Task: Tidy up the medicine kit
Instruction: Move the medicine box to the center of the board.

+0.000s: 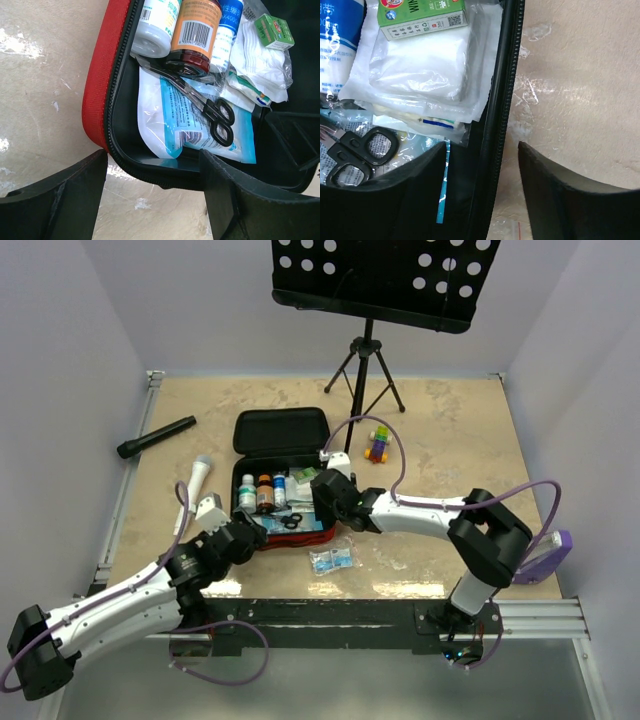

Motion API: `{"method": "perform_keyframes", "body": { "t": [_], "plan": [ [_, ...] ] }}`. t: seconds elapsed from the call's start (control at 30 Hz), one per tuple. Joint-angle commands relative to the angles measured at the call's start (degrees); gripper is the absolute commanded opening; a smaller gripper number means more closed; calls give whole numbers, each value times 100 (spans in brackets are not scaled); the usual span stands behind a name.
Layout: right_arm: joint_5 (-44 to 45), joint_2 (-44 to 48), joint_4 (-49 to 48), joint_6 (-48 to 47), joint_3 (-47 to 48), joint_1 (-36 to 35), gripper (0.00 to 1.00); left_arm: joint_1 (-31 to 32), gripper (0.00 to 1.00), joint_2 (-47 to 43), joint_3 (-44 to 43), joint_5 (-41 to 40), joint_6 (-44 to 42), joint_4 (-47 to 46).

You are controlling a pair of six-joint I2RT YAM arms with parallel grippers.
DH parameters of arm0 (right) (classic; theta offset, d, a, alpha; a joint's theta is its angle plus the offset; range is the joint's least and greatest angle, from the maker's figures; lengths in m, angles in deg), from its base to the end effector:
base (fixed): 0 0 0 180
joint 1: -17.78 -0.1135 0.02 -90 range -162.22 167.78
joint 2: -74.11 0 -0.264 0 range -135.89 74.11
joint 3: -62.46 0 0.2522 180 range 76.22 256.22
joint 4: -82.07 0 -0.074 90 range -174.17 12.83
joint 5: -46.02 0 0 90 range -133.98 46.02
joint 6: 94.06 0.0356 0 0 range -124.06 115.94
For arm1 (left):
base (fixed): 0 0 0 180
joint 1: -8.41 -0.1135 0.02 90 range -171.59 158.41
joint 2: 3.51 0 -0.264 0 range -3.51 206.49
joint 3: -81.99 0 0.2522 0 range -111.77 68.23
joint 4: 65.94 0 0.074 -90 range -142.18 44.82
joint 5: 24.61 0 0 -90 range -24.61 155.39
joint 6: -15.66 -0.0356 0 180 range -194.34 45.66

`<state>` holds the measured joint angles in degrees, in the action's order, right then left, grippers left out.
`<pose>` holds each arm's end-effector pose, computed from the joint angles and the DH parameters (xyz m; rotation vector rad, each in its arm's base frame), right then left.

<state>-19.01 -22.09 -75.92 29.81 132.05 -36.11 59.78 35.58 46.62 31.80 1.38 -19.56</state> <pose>0.2150 0.2693 0.1833 -0.2125 2.3211 0.2373 0.0986 -0.0918 0.1841 -0.7277 2.1842 -0.4360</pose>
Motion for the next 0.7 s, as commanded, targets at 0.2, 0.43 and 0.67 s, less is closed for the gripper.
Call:
{"method": "perform_keyframes", "body": {
  "t": [0.2, 0.43, 0.67],
  "plan": [
    [-458, 532, -746, 216, -503, -157, 23, -540, 69, 107, -54, -342, -531, -72],
    [-344, 523, -571, 68, -547, -438, 12, -831, 69, -59, -554, -341, -1103, 252],
    [61, 980, -350, -319, -820, -307, 18, -840, 76, -490, -828, -439, -1385, 605]
  ]
}}
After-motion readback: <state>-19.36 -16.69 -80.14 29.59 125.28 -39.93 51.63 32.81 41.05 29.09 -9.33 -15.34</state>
